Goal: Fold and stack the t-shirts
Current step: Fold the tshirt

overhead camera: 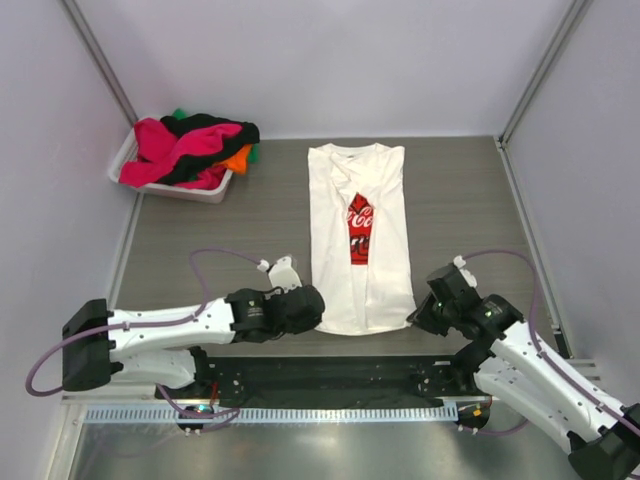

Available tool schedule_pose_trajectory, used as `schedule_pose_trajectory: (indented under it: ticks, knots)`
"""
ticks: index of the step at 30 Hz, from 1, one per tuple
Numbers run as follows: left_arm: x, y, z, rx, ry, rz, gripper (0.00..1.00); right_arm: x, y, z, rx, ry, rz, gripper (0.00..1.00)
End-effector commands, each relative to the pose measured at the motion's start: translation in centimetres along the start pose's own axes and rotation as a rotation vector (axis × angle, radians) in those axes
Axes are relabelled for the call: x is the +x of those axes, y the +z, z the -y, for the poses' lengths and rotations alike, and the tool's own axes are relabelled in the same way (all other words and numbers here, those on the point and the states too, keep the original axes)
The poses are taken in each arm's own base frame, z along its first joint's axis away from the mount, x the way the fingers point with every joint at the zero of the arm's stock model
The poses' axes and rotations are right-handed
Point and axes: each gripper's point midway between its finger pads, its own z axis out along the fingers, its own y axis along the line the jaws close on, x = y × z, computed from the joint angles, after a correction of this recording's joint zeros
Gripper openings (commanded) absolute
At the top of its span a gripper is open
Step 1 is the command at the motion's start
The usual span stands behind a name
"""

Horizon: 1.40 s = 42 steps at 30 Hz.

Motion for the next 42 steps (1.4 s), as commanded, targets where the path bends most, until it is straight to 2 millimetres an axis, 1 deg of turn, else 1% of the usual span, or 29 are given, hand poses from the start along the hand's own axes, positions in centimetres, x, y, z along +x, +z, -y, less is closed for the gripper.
schedule_pose_trajectory:
  ticks: [1,2,3,4,5,6,7,8,9,11,12,14,15,16,18,19,20,22,23,24,25,27,29,30,32,33,35,36,42]
  knots:
    - [-3.0,-1.4,-1.2,-0.092,0.057,0.12,0.0,-2.9,-2.6,-2.1,-0.017,-0.017,0.105,0.01]
    - [-4.1,-1.7,-0.3,-0.094,0.056,0.144,0.0,-3.5,-2.7,-2.4,0.005,-0.03,0.121,0.01]
    - [-4.7,-1.9,-0.3,-0.11,0.066,0.157,0.0,-4.5,-2.8,-2.5,0.026,-0.043,0.157,0.01]
    - [-5.4,-2.0,-0.6,-0.136,0.101,0.164,0.0,-5.7,-3.7,-3.8,0.012,-0.068,0.192,0.01]
    - [-6.0,-1.9,-0.5,-0.147,0.104,0.17,0.0,-6.3,-3.4,-4.1,0.052,-0.091,0.198,0.01]
    - [-7.6,-1.9,0.0,-0.145,0.077,0.19,0.0,-7.0,-3.6,-4.7,0.064,-0.107,0.214,0.01]
    - [-8.4,-1.8,0.1,-0.143,0.076,0.194,0.0,-8.9,-4.7,-6.2,0.055,-0.111,0.277,0.01]
    - [-8.9,-1.7,0.4,-0.132,0.097,0.176,0.0,-9.7,-4.9,-6.8,0.07,-0.145,0.297,0.01]
    - [-11.0,-1.5,0.5,-0.139,0.064,0.196,0.0,-10.6,-4.5,-7.3,0.109,-0.161,0.307,0.01]
    - [-12.7,-1.2,1.2,-0.116,0.077,0.197,0.0,-13.0,-5.3,-9.6,0.108,-0.18,0.367,0.01]
    - [-14.6,-0.7,1.6,-0.118,0.049,0.205,0.0,-13.7,-4.4,-9.9,0.148,-0.205,0.364,0.01]
    - [-16.3,-0.1,2.0,-0.122,0.054,0.2,0.01,-15.5,-4.8,-11.6,0.145,-0.208,0.395,0.01]
    - [-17.1,1.0,1.8,-0.137,0.071,0.18,0.01,-16.1,-3.6,-11.9,0.173,-0.23,0.386,0.01]
    - [-18.5,1.1,2.8,-0.122,0.068,0.189,0.01,-17.5,-3.8,-12.3,0.173,-0.214,0.402,0.01]
    - [-19.5,1.9,3.8,-0.098,0.1,0.159,0.02,-18.7,-3.0,-12.6,0.183,-0.208,0.399,0.01]
    - [-20.0,3.4,3.4,-0.129,0.101,0.142,0.02,-19.4,-2.1,-12.7,0.199,-0.214,0.388,0.01]
    - [-21.1,3.4,4.5,-0.109,0.103,0.154,0.02,-20.5,-1.9,-12.3,0.207,-0.191,0.391,0.01]
    - [-21.5,5.6,4.3,-0.129,0.135,0.116,0.02,-21.7,-1.2,-12.9,0.189,-0.193,0.388,0.01]
    - [-23.0,5.9,4.8,-0.12,0.126,0.129,0.02,-22.4,-0.4,-12.6,0.209,-0.187,0.381,0.01]
    - [-23.4,6.5,4.8,-0.121,0.126,0.121,0.02,-22.8,0.1,-12.6,0.216,-0.189,0.372,0.01]
    - [-23.3,8.1,4.5,-0.136,0.14,0.088,0.03,-23.4,0.8,-12.8,0.225,-0.195,0.363,0.01]
    - [-25.1,8.9,4.6,-0.135,0.126,0.094,0.02,-24.2,1.7,-13.0,0.236,-0.2,0.354,0.01]
    - [-25.3,10.9,3.8,-0.158,0.129,0.06,0.02,-25.1,2.9,-13.5,0.243,-0.218,0.346,0.01]
    - [-26.5,11.3,3.9,-0.155,0.119,0.07,0.02,-25.5,3.3,-13.4,0.251,-0.215,0.347,0.01]
    - [-26.5,13.2,3.1,-0.173,0.122,0.036,0.02,-26.2,4.6,-13.6,0.258,-0.22,0.332,0.01]
    - [-27.5,13.4,3.2,-0.168,0.114,0.047,0.02,-26.6,5.1,-13.7,0.258,-0.219,0.329,0.01]
    - [-27.5,15.0,2.3,-0.189,0.116,0.017,0.03,-27.2,5.6,-14.2,0.25,-0.222,0.327,0.01]
    - [-27.9,15.4,1.9,-0.196,0.106,0.014,0.02,-27.3,6.7,-14.1,0.261,-0.226,0.311,0.01]
    - [-29.2,18.1,1.6,-0.185,0.097,-0.011,0.05,-29.2,9.0,-14.3,0.275,-0.216,0.303,0.01]
